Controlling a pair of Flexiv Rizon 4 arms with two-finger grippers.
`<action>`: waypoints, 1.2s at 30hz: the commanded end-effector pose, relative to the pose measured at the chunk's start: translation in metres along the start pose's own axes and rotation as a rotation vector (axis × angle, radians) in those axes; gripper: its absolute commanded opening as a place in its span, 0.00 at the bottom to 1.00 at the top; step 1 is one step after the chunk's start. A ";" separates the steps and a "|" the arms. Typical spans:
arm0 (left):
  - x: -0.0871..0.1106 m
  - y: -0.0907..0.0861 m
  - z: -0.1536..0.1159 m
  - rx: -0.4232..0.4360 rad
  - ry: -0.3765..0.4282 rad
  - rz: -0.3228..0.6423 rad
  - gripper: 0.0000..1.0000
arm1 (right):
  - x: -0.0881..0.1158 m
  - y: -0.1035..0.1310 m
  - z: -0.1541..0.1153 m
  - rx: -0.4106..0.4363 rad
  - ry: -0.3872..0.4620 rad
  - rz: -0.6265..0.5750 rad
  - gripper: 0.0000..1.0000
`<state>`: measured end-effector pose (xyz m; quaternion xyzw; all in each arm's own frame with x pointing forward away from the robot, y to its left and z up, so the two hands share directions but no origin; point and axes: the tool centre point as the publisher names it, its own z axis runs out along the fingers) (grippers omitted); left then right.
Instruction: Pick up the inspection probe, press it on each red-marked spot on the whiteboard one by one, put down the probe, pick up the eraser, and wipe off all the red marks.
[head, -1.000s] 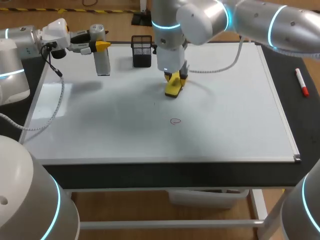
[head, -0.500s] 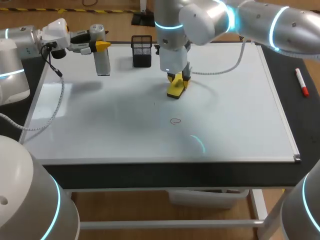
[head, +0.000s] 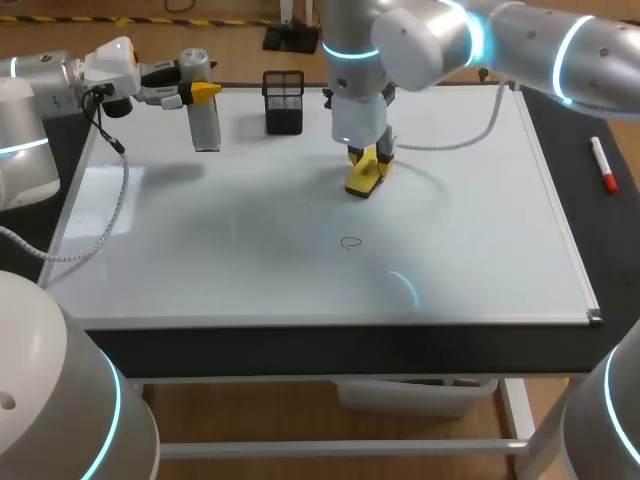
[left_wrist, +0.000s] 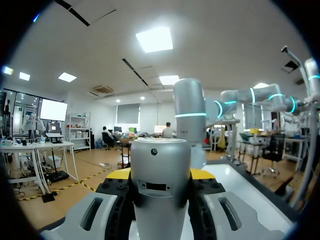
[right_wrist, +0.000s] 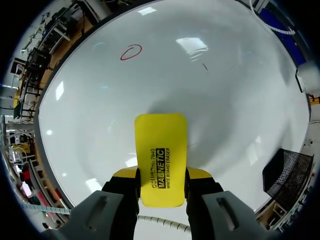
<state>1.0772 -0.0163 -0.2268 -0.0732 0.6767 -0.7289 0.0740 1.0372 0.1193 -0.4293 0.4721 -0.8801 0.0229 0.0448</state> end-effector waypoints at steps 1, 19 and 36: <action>0.001 -0.001 0.000 -0.001 -0.004 0.001 0.00 | 0.009 -0.001 0.005 0.008 -0.008 0.005 0.00; 0.001 -0.001 0.000 -0.001 -0.004 0.001 0.00 | 0.043 -0.034 -0.015 0.064 -0.031 0.127 0.00; 0.001 -0.001 0.000 -0.001 -0.004 0.001 0.00 | 0.065 -0.082 -0.038 0.039 -0.104 0.222 0.00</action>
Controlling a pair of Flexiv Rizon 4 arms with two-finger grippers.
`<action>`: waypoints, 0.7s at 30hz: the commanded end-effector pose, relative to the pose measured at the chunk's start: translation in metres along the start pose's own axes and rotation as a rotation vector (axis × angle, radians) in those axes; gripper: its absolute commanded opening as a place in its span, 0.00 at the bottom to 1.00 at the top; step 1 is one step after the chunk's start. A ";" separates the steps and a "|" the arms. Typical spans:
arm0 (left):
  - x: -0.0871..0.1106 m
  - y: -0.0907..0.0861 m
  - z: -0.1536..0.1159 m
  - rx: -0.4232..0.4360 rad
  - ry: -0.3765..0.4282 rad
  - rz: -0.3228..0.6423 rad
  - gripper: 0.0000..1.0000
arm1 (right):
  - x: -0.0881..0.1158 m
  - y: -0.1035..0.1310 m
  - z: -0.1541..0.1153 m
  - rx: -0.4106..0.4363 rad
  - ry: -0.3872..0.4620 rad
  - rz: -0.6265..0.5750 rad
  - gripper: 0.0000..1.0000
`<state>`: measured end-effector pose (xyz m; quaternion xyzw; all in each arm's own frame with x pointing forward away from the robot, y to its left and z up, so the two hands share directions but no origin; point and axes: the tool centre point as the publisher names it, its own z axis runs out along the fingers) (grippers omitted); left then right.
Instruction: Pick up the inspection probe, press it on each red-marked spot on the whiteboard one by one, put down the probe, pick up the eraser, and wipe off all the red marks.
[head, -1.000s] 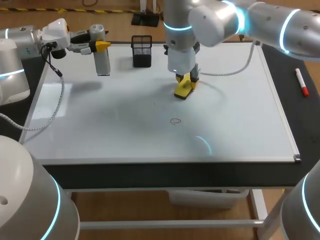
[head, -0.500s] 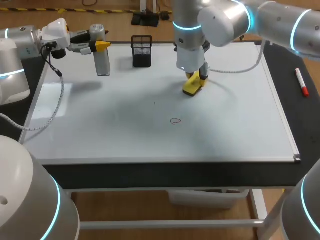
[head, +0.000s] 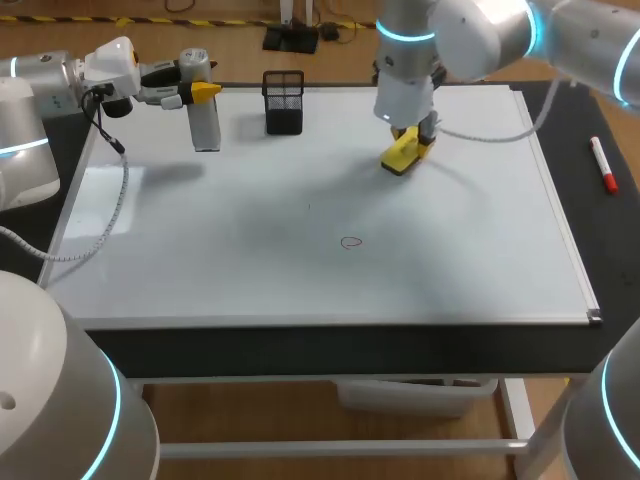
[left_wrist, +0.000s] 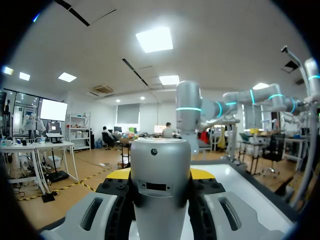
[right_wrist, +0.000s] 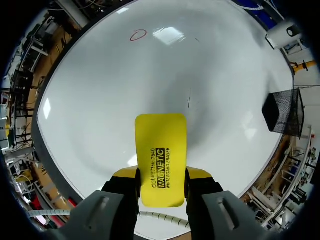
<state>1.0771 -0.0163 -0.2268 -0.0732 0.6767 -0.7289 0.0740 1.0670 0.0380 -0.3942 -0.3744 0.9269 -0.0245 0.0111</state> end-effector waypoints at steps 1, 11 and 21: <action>0.001 -0.001 0.000 -0.001 -0.004 0.001 0.00 | 0.007 -0.019 -0.010 0.001 -0.005 0.008 0.00; 0.001 -0.001 0.000 -0.001 -0.004 0.001 0.00 | 0.012 -0.055 -0.018 -0.013 0.035 0.069 0.00; 0.001 -0.001 0.000 -0.001 -0.004 0.001 0.00 | 0.012 -0.083 -0.019 -0.043 0.040 0.205 0.00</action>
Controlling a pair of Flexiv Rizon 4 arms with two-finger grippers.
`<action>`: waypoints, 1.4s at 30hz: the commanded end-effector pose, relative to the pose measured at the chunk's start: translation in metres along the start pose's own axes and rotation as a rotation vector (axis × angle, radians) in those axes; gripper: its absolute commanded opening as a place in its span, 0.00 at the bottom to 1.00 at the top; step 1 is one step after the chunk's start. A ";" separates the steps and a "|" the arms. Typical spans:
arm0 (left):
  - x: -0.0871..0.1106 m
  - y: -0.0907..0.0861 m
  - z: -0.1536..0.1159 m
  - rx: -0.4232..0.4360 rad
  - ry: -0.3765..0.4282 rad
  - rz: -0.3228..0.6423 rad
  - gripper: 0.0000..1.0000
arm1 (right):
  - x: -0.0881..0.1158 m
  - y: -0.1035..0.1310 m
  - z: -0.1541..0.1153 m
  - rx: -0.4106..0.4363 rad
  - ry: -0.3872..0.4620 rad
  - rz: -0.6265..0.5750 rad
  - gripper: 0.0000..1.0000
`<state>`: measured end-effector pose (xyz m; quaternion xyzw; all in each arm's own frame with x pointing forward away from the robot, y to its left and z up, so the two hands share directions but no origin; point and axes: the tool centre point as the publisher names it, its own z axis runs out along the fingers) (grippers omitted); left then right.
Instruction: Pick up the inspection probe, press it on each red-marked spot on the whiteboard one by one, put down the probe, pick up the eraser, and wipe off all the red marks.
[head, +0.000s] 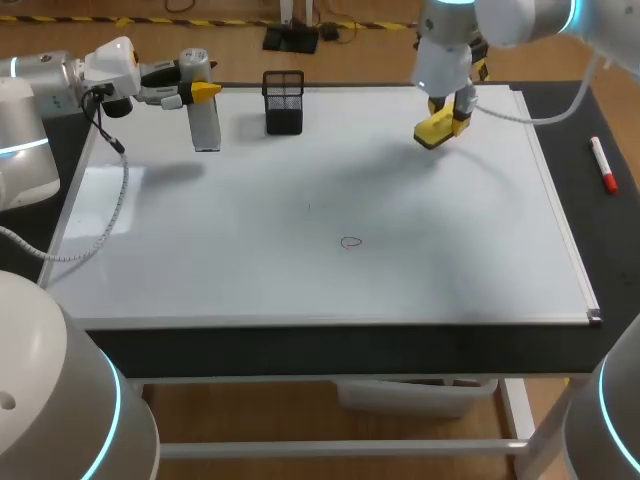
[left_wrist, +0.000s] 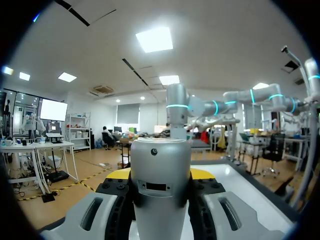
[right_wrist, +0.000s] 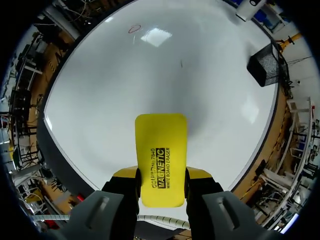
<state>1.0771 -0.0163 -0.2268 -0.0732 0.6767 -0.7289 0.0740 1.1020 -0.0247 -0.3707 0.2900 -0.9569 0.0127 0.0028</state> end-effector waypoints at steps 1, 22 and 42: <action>0.001 -0.001 0.000 -0.001 -0.004 0.001 0.00 | -0.009 -0.014 0.001 -0.009 0.022 0.040 0.00; 0.001 -0.001 0.000 -0.001 -0.004 0.001 0.00 | -0.014 -0.032 0.004 -0.046 0.061 0.167 0.00; 0.030 0.000 0.027 -0.017 0.051 -0.011 0.00 | -0.014 -0.032 0.004 -0.046 0.061 0.167 0.00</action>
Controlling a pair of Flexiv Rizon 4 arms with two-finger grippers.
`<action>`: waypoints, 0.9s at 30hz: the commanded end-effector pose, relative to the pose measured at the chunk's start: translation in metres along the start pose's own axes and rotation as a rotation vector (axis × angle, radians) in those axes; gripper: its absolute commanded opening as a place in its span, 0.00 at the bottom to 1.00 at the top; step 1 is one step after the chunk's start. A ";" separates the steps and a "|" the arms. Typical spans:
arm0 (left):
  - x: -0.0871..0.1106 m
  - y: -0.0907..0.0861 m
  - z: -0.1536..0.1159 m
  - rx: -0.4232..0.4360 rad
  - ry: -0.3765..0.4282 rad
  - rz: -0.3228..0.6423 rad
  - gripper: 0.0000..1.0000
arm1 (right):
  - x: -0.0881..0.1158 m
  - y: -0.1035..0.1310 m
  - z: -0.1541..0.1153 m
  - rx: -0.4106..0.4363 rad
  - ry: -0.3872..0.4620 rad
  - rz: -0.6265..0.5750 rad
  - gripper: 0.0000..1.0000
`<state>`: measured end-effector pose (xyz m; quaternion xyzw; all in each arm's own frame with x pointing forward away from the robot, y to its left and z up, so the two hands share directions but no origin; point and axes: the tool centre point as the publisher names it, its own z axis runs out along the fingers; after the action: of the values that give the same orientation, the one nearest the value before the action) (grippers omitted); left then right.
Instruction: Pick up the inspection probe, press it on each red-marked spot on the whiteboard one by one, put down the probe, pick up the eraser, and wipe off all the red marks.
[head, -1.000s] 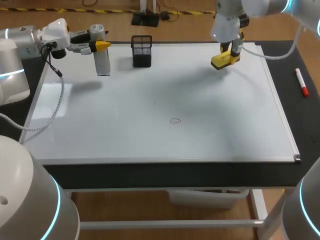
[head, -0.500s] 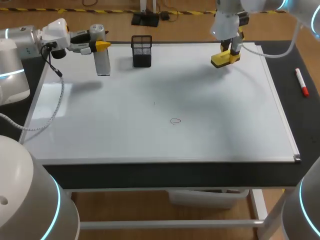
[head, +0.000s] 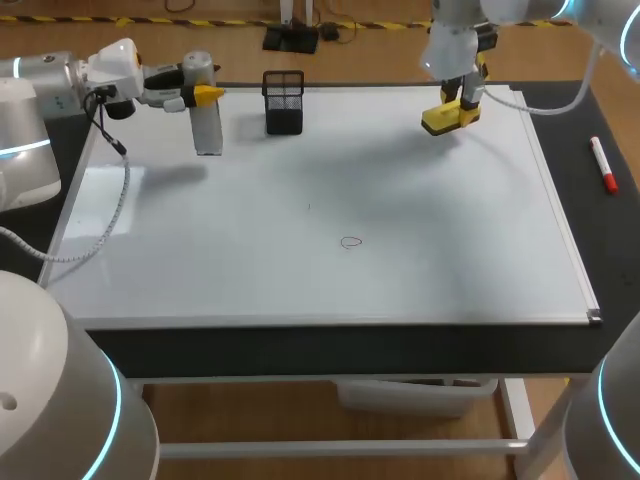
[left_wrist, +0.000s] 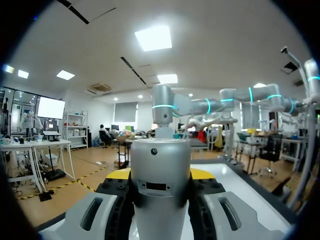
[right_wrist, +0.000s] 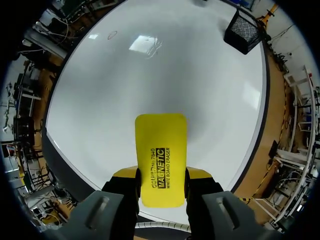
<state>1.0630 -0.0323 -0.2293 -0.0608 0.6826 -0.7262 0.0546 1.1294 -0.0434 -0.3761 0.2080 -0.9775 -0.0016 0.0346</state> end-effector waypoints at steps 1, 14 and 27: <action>0.018 -0.004 0.019 0.000 0.018 0.001 0.00 | -0.001 -0.001 -0.002 0.002 0.006 -0.001 0.00; 0.095 -0.006 0.071 0.040 0.193 -0.023 0.00 | -0.001 -0.001 -0.002 0.002 0.006 -0.001 0.00; 0.159 0.001 0.117 0.062 0.371 -0.052 0.00 | -0.001 -0.001 -0.002 0.002 0.006 -0.001 0.00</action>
<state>0.9237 -0.1627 -0.2183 0.0539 0.6589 -0.7458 -0.0821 1.1296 -0.0435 -0.3758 0.2079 -0.9775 -0.0014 0.0348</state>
